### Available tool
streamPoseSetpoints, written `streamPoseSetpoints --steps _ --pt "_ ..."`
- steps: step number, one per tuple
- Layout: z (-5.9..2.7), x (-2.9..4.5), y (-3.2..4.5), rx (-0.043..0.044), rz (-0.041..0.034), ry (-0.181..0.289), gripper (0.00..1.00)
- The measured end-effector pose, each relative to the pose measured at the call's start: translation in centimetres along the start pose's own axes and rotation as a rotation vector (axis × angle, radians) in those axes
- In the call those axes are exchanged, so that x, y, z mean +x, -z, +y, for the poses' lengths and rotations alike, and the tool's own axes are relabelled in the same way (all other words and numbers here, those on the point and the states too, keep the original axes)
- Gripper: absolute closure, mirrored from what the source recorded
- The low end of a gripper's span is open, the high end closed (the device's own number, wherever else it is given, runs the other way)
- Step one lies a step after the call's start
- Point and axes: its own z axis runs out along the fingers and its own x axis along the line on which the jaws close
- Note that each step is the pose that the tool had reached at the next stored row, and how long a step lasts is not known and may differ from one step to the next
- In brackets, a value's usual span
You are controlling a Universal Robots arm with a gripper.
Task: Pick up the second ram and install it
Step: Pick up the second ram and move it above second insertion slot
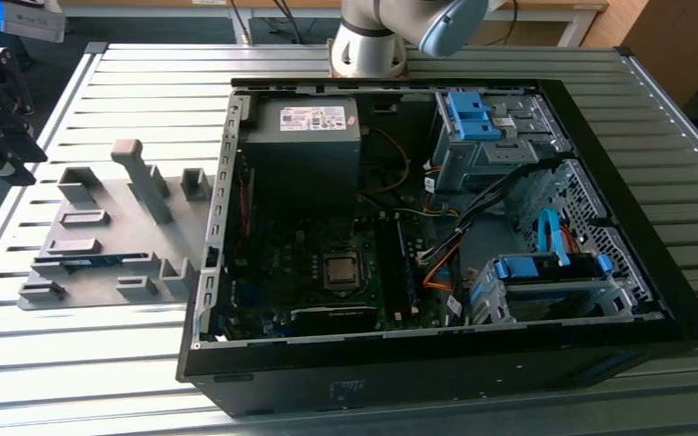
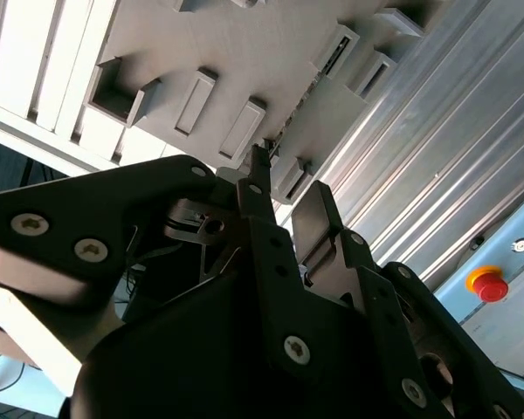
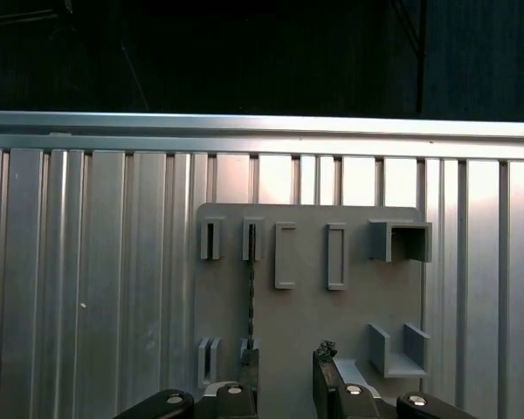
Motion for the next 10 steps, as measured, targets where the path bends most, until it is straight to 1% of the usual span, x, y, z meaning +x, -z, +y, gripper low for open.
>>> streamPoseSetpoints --steps 1,10 --pt "0.00 0.00 -0.23 0.0000 0.0000 0.000 0.62" --pt "0.00 0.01 -0.34 0.0000 0.0000 0.000 0.62"
